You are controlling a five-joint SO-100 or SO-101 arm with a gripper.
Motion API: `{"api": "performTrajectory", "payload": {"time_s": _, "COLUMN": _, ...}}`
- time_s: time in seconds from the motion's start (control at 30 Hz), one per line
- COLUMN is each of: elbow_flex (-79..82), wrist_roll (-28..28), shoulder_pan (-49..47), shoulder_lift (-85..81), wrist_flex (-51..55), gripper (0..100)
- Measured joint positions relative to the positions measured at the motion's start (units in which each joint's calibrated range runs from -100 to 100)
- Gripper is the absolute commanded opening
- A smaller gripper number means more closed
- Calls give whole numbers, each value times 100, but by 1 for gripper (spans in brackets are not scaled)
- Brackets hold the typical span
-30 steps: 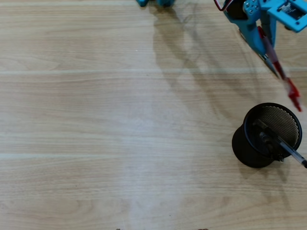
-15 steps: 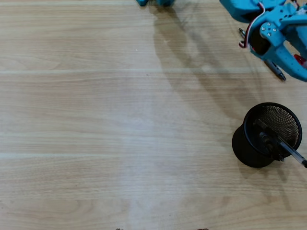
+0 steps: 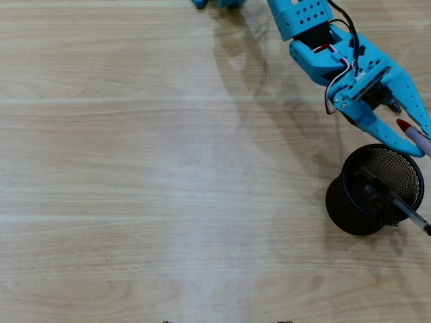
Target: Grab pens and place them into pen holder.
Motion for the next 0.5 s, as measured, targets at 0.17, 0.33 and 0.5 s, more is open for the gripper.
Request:
{"api": "performTrajectory", "payload": {"time_s": 0.17, "elbow_flex": 0, "wrist_roll": 1189, "shoulder_pan": 0, "shoulder_lift": -161, "wrist_flex": 827, "gripper": 2}}
{"api": "performTrajectory", "payload": {"time_s": 0.33, "elbow_flex": -106, "wrist_roll": 2175, "shoulder_pan": -8, "shoulder_lift": -931, "wrist_flex": 3419, "gripper": 2}}
{"api": "performTrajectory", "payload": {"time_s": 0.5, "elbow_flex": -1541, "wrist_roll": 3151, "shoulder_pan": 17, "shoulder_lift": -1168, "wrist_flex": 7020, "gripper": 2}}
